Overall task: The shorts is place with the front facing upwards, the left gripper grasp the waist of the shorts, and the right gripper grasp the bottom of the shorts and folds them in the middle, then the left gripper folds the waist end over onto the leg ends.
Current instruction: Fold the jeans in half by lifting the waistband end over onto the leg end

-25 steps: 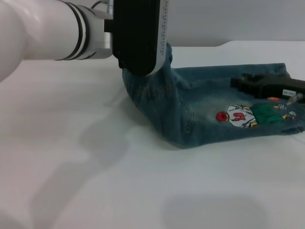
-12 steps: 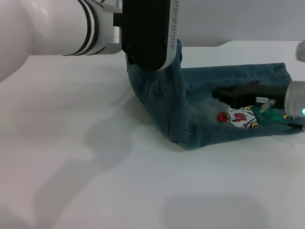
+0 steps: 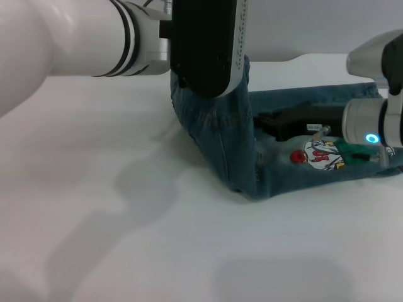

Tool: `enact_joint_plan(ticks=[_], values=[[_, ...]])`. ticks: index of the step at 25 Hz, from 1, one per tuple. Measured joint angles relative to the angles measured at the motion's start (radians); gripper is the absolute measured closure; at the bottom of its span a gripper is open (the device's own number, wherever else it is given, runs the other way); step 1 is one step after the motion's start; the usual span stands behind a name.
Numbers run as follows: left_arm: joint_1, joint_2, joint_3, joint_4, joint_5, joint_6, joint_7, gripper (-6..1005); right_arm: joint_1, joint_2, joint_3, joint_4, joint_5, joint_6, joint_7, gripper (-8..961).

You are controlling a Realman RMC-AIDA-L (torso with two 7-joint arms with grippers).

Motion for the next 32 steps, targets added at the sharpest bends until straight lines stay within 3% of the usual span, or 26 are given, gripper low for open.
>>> enact_joint_plan(ticks=[19,32], values=[[-0.013,0.0,0.001,-0.012,0.001,-0.02,-0.01,891,0.032,0.0,-0.12,0.022,0.126,-0.063,0.008,861],[-0.011,0.0,0.009,-0.012,0.001,-0.023,-0.01,892,0.052,0.001,-0.123,0.013,0.138,-0.123,0.001,861]])
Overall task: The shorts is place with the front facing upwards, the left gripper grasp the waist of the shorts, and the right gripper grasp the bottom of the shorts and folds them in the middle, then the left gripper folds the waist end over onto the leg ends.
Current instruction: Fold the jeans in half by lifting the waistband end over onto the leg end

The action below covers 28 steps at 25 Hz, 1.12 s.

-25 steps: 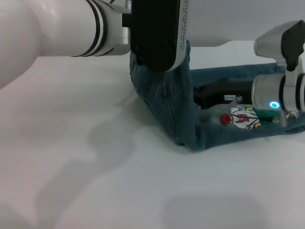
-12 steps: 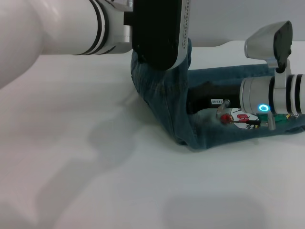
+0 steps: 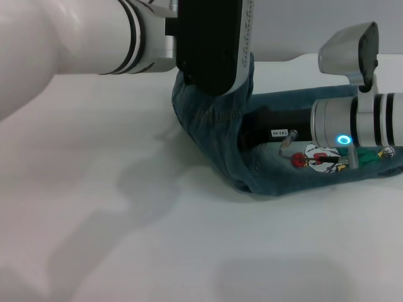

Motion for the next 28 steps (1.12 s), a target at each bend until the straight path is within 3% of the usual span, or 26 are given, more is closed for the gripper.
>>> enact_joint_plan(ticks=[21,28], values=[[0.009,0.0,0.018,0.007,0.0,-0.008,-0.002,892,0.03,0.0,-0.011,-0.001,0.047,-0.077,-0.026,860],[0.011,0.0,0.018,0.01,0.0,-0.008,-0.002,892,-0.001,-0.007,-0.002,0.001,0.043,-0.061,-0.027,861]])
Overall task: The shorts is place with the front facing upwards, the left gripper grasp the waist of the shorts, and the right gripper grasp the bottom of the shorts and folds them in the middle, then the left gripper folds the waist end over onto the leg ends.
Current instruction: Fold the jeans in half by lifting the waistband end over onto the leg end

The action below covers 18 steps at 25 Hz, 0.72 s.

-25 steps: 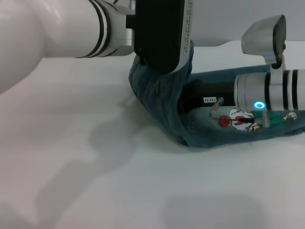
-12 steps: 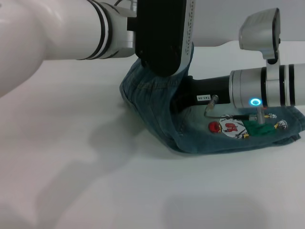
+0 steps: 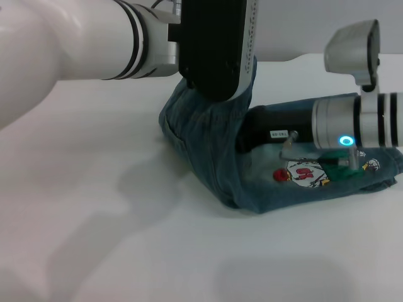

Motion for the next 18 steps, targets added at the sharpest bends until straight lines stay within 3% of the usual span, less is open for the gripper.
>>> enact_joint_plan(ticks=[18], values=[[0.006,0.0,0.031,0.004,0.004,-0.006,-0.013,892,-0.141,-0.014,0.026,-0.073,-0.031,0.054,0.0,860]])
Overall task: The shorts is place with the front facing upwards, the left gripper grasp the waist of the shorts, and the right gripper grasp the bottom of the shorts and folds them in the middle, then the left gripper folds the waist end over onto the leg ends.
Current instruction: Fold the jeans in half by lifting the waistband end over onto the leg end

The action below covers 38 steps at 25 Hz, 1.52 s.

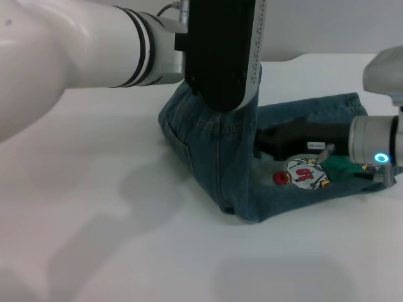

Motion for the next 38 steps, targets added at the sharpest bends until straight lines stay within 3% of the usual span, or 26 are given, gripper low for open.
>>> enact_joint_plan(ticks=[13,18,38], values=[[0.007,0.0,0.026,-0.001,-0.003,-0.051,-0.029,891,-0.09,-0.021,0.077,-0.054,-0.021,0.028,-0.009,860],[0.007,-0.001,0.058,-0.004,-0.004,-0.097,-0.047,890,-0.108,-0.014,0.119,-0.056,-0.068,0.03,-0.005,861],[-0.007,-0.003,0.147,-0.067,-0.004,-0.241,-0.119,885,-0.105,0.0,0.092,-0.056,-0.089,0.016,-0.006,860]])
